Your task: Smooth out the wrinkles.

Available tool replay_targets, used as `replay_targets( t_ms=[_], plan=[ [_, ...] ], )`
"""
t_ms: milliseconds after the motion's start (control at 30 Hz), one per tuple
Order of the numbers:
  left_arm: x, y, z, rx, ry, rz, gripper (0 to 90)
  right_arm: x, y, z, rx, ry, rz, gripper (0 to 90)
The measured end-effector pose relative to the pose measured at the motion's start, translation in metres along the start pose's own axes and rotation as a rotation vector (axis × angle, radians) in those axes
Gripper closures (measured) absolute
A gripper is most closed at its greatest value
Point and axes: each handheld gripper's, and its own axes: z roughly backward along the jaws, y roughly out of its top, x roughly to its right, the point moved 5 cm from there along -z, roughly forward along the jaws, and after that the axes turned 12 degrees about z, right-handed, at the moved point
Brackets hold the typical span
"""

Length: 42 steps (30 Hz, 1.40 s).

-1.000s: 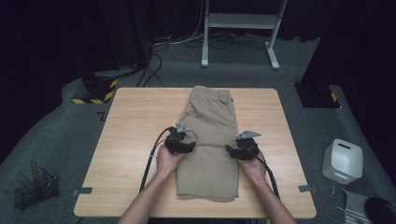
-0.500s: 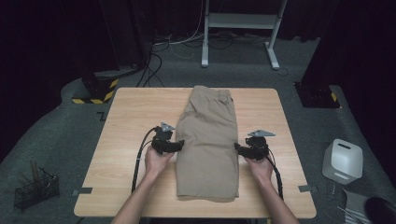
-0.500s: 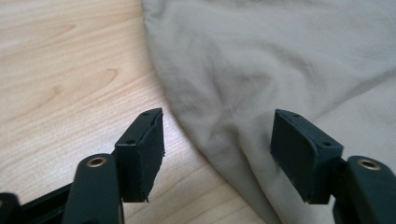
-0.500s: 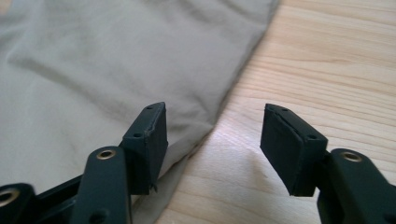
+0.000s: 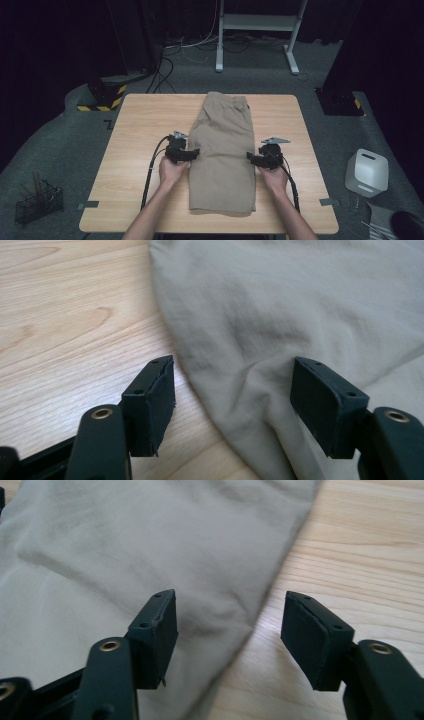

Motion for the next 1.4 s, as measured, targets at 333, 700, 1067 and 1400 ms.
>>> replay_targets(
  t_ms=[333, 700, 1067, 1400],
  plan=[
    [0.01, -0.003, -0.004, -0.056, 0.01, -0.057, 35.1, -0.013, -0.001, -0.013, -0.071, -0.072, 0.097, 34.7],
    [0.028, -0.011, -0.003, -0.085, -0.012, -0.098, 30.8, -0.013, -0.001, -0.011, -0.067, -0.053, 0.121, 48.1],
    [0.03, -0.008, -0.005, -0.069, -0.008, -0.133, 55.2, -0.013, -0.001, -0.008, -0.068, -0.021, 0.148, 69.2],
    [0.031, -0.008, -0.005, -0.088, -0.098, -0.114, 76.7, -0.015, -0.002, -0.006, -0.076, 0.021, 0.164, 82.8]
  ],
)
